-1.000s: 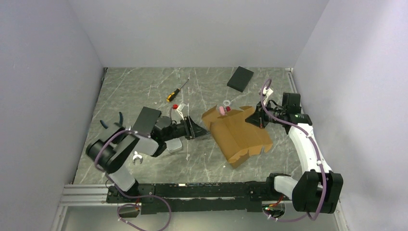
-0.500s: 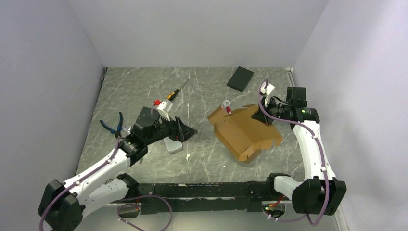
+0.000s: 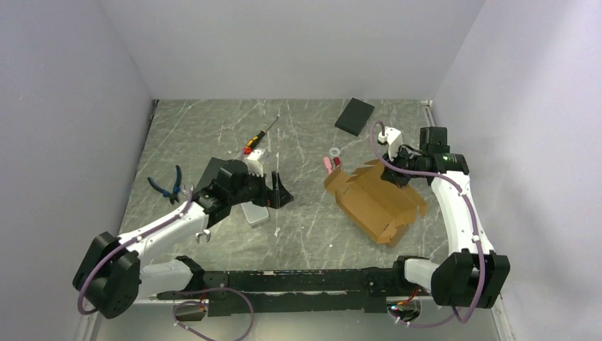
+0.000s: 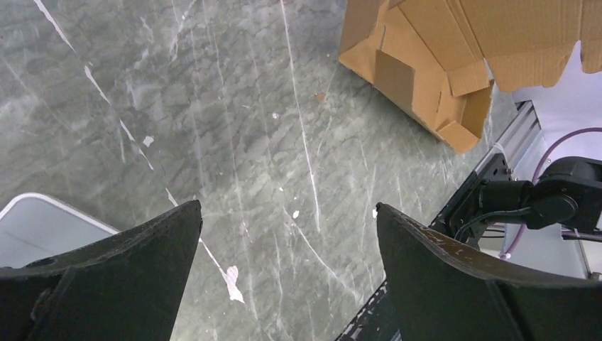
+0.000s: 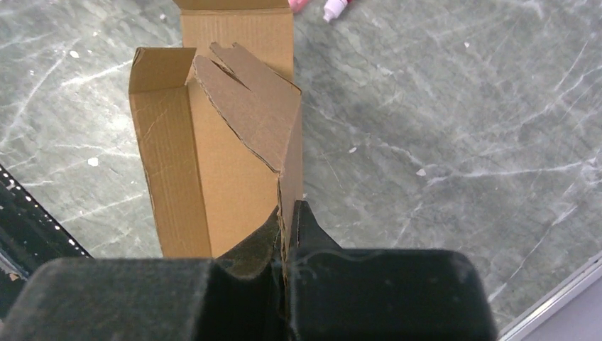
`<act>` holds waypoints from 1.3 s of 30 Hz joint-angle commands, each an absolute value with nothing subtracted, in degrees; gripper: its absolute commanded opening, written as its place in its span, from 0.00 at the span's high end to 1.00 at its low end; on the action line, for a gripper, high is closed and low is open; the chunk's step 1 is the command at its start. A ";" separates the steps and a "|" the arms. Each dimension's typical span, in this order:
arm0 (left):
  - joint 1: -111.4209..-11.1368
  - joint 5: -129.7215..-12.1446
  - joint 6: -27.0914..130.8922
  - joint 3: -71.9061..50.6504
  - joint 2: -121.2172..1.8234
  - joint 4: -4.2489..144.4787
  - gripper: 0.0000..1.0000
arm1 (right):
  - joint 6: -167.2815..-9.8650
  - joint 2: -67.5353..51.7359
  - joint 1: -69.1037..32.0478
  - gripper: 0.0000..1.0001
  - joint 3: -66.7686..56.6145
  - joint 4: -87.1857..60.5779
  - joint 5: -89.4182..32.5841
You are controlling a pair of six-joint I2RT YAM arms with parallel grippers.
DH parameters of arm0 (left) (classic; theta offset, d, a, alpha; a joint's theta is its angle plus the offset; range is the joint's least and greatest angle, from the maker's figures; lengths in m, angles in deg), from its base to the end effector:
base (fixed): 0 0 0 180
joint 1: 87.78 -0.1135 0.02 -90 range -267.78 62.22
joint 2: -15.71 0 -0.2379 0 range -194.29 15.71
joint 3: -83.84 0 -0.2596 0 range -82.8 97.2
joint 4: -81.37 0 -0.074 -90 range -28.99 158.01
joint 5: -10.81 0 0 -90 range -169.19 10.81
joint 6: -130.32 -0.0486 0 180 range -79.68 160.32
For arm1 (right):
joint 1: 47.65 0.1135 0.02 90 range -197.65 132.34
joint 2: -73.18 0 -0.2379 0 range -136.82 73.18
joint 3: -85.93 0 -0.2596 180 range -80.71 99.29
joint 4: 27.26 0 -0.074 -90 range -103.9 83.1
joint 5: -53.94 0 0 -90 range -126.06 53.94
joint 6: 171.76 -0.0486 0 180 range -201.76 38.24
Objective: Fold the paper box
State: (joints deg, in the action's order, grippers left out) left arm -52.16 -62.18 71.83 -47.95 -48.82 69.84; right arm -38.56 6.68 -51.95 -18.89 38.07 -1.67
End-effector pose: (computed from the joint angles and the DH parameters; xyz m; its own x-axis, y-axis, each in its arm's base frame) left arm 0.2139 -0.1708 0.1991 -0.7247 -0.0956 -0.6824 0.4556 0.6765 -0.5786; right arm 0.2459 0.0090 0.2755 -0.4376 -0.5336 -0.7237 -0.7508 0.6597 -0.0324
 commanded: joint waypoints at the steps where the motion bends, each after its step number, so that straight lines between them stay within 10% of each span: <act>1: -52.45 -62.46 68.39 -43.17 -52.81 70.18 0.03 | -39.04 4.84 -51.96 1.00 -18.04 36.29 -5.78; 22: -52.62 -58.44 78.74 -16.93 -88.84 71.62 0.18 | -45.45 6.67 -55.30 1.00 -23.11 28.66 -7.86; 39: -56.56 -51.14 87.94 -46.09 -73.60 98.60 0.31 | -44.52 2.82 -43.91 1.00 -21.61 31.21 10.93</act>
State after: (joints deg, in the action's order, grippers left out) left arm -56.91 -53.04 84.61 -41.43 -80.08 91.17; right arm -43.89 4.15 -49.13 -23.15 32.82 6.62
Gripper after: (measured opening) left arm 0.688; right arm 0.017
